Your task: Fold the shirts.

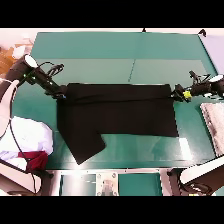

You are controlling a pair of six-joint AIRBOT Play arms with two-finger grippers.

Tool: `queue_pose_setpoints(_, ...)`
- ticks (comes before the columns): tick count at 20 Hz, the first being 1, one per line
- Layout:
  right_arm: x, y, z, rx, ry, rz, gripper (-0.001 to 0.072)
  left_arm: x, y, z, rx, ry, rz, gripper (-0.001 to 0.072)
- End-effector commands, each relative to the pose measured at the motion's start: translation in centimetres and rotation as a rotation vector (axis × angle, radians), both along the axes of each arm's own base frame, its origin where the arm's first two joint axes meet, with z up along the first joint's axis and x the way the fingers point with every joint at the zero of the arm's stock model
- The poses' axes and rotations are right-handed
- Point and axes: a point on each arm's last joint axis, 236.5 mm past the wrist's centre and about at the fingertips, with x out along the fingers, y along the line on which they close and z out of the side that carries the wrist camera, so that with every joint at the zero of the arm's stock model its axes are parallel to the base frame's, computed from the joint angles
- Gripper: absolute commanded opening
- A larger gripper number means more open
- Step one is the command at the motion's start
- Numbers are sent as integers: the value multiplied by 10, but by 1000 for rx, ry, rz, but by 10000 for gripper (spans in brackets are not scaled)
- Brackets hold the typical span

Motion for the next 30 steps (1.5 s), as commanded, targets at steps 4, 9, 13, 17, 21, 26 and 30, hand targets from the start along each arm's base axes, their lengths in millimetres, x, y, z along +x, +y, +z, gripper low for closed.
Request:
queue_pose_setpoints(4, -35, -33, 44, -76, 127, -77, 327, -55, 1, 15, 28, 326, 125, 708)
queue_pose_setpoints(9, -114, -33, 70, -124, 217, -179, 260, -114, 1, 28, 58, 305, 182, 708)
queue_pose_setpoints(13, -193, 4, 39, -87, 306, -331, 266, -185, 4, 6, 95, 227, 277, 708)
queue_pose_setpoints(17, -244, 34, 5, -94, 316, -380, 428, -222, -17, -35, 9, 199, 434, 707)
queue_pose_setpoints(21, -248, 53, -22, -35, 289, -477, 434, -221, -44, -62, -138, 176, 549, 706)
queue_pose_setpoints(26, -204, 60, -28, 108, 159, -658, 511, -196, -54, -62, -241, 83, 642, 475)
queue_pose_setpoints(30, -173, 51, -16, 144, 30, -705, 330, -161, -65, -39, -376, -35, 685, 28)
